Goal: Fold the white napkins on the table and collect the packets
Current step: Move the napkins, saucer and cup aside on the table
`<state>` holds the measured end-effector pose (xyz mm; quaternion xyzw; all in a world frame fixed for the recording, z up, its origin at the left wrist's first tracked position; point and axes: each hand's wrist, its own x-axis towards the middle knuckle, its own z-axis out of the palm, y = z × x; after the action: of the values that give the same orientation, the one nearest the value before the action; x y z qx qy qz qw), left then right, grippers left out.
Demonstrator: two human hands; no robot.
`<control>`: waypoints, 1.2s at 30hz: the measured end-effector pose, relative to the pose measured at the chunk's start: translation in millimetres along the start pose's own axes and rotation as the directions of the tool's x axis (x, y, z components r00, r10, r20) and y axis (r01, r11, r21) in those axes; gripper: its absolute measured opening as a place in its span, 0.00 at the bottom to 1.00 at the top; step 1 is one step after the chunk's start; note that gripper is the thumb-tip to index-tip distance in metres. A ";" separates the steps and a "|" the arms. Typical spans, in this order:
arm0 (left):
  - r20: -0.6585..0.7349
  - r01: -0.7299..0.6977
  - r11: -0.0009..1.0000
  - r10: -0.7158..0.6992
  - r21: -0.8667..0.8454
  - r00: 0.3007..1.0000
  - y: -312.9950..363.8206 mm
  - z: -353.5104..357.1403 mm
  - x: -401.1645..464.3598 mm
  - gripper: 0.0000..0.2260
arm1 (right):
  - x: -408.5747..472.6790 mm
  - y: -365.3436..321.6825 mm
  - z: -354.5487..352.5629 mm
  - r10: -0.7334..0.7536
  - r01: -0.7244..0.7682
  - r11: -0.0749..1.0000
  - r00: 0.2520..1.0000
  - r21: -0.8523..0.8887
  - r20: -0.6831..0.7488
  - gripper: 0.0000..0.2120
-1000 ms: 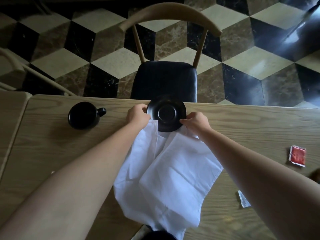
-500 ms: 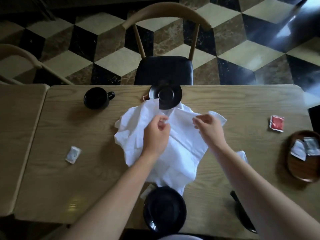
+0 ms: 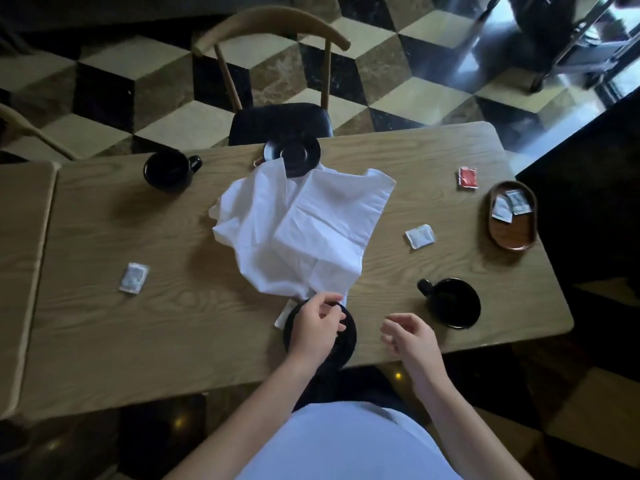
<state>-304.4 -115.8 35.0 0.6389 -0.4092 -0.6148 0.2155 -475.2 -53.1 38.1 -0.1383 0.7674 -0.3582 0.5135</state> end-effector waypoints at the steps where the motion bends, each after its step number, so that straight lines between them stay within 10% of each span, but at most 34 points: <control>1: 0.018 -0.002 1.000 0.002 0.004 1.000 -1.3 5.8 -3.3 0.10 | -1.6 4.6 -3.8 0.011 -0.011 1.000 1.000 0.013 -0.003 0.03; 15: 0.119 0.184 0.960 -0.212 0.210 0.970 20.6 147.2 36.9 0.32 | 87.1 24.3 -130.9 -0.092 -0.001 0.970 0.924 -0.244 -0.371 0.18; 27: 0.138 0.266 0.955 -0.283 0.128 0.949 40.0 217.1 89.3 0.28 | 124.6 34.4 -153.3 0.173 -0.165 0.978 0.983 0.124 -0.054 0.21; 36: 0.084 0.141 0.959 -0.165 0.245 0.983 31.7 197.8 79.8 0.26 | 118.7 21.0 -147.3 0.096 -0.098 0.994 0.995 -0.044 -0.032 0.18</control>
<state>-510.1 -151.7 -18.8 0.6572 -0.4400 -0.6082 0.0675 -654.2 -47.1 -26.4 -0.1070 0.7887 -0.3175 0.5155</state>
